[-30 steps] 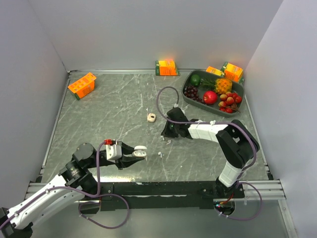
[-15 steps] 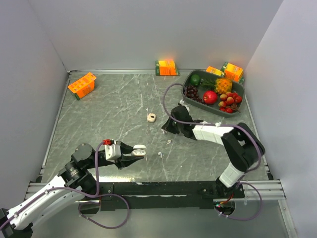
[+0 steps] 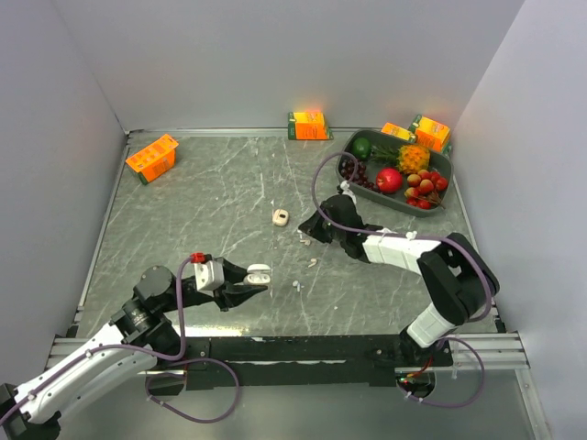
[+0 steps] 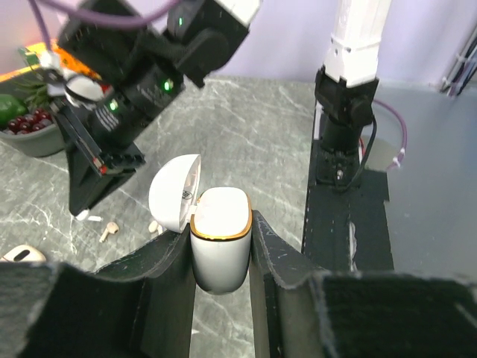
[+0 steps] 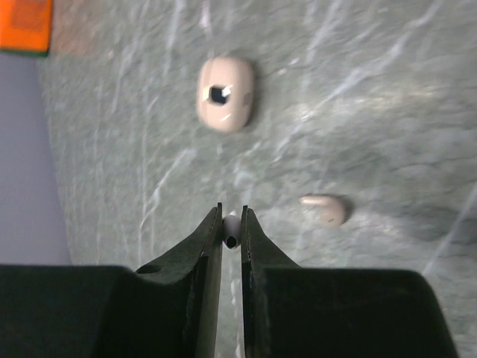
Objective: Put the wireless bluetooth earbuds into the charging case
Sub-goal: Pick up the earbud from the center of the board.
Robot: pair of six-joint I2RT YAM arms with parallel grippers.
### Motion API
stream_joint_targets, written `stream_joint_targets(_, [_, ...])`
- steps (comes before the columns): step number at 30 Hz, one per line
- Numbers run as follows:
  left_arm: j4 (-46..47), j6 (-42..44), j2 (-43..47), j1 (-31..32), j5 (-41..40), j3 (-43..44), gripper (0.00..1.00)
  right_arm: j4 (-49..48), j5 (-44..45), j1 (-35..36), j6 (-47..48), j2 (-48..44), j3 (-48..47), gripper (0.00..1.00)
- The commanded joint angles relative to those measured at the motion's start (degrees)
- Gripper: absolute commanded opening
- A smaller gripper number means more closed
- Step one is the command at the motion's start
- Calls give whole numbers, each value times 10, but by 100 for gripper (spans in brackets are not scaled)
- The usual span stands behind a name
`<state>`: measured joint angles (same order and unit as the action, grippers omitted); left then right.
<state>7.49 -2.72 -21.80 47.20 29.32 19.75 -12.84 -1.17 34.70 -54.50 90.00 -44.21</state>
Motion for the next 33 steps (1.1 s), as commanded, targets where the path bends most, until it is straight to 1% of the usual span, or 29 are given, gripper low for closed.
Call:
stream_joint_targets(1, [44,-31,19,2,-18,-4,1,0,61,-14,-33,34,-23,0])
stream_joint_targets(5, [32,-25,22,2,-28,-1,1,51,71,-15,-17,76,-65,0])
stream_joint_targets(9, [39,-26,20,2,-29,-3,1,54,76,-20,-14,98,-76,0])
stream_joint_targets(12, [37,-23,21,2,-30,-2,1,57,71,-26,-11,109,-79,9])
stream_joint_targets(13, [33,-22,22,2,-30,-2,1,61,69,-27,-7,112,-84,17])
stream_joint_targets(15, [31,-20,25,2,-30,-2,1,72,67,-32,-5,117,-88,26])
stream_joint_targets(16, [31,-20,26,2,-32,-2,1,74,65,-34,-5,119,-89,33])
stream_joint_targets(19, [31,-19,28,2,-30,-3,1,86,61,-38,1,119,-93,42])
stream_joint_targets(23, [32,-19,28,2,-29,-3,1,107,62,-38,19,109,-104,48])
stream_joint_targets(25, [31,-20,27,2,-30,-2,1,123,65,-39,41,104,-119,51])
stream_joint_targets(26, [30,-20,31,2,-31,-1,1,149,66,-39,54,97,-126,52])
stream_joint_targets(28, [29,-21,33,2,-31,-2,1,189,67,-38,111,97,-164,54])
stream_joint_targets(29, [29,-20,36,2,-31,-3,1,242,69,-37,134,101,-185,55])
stream_joint_targets(30, [28,-19,36,2,-31,-3,1,270,69,-34,184,105,-224,56])
stream_joint_targets(32, [28,-17,36,2,-32,-2,1,328,84,-21,246,115,-257,56])
stream_joint_targets(33, [28,-16,35,2,-31,-2,1,336,92,-13,266,115,-271,56])
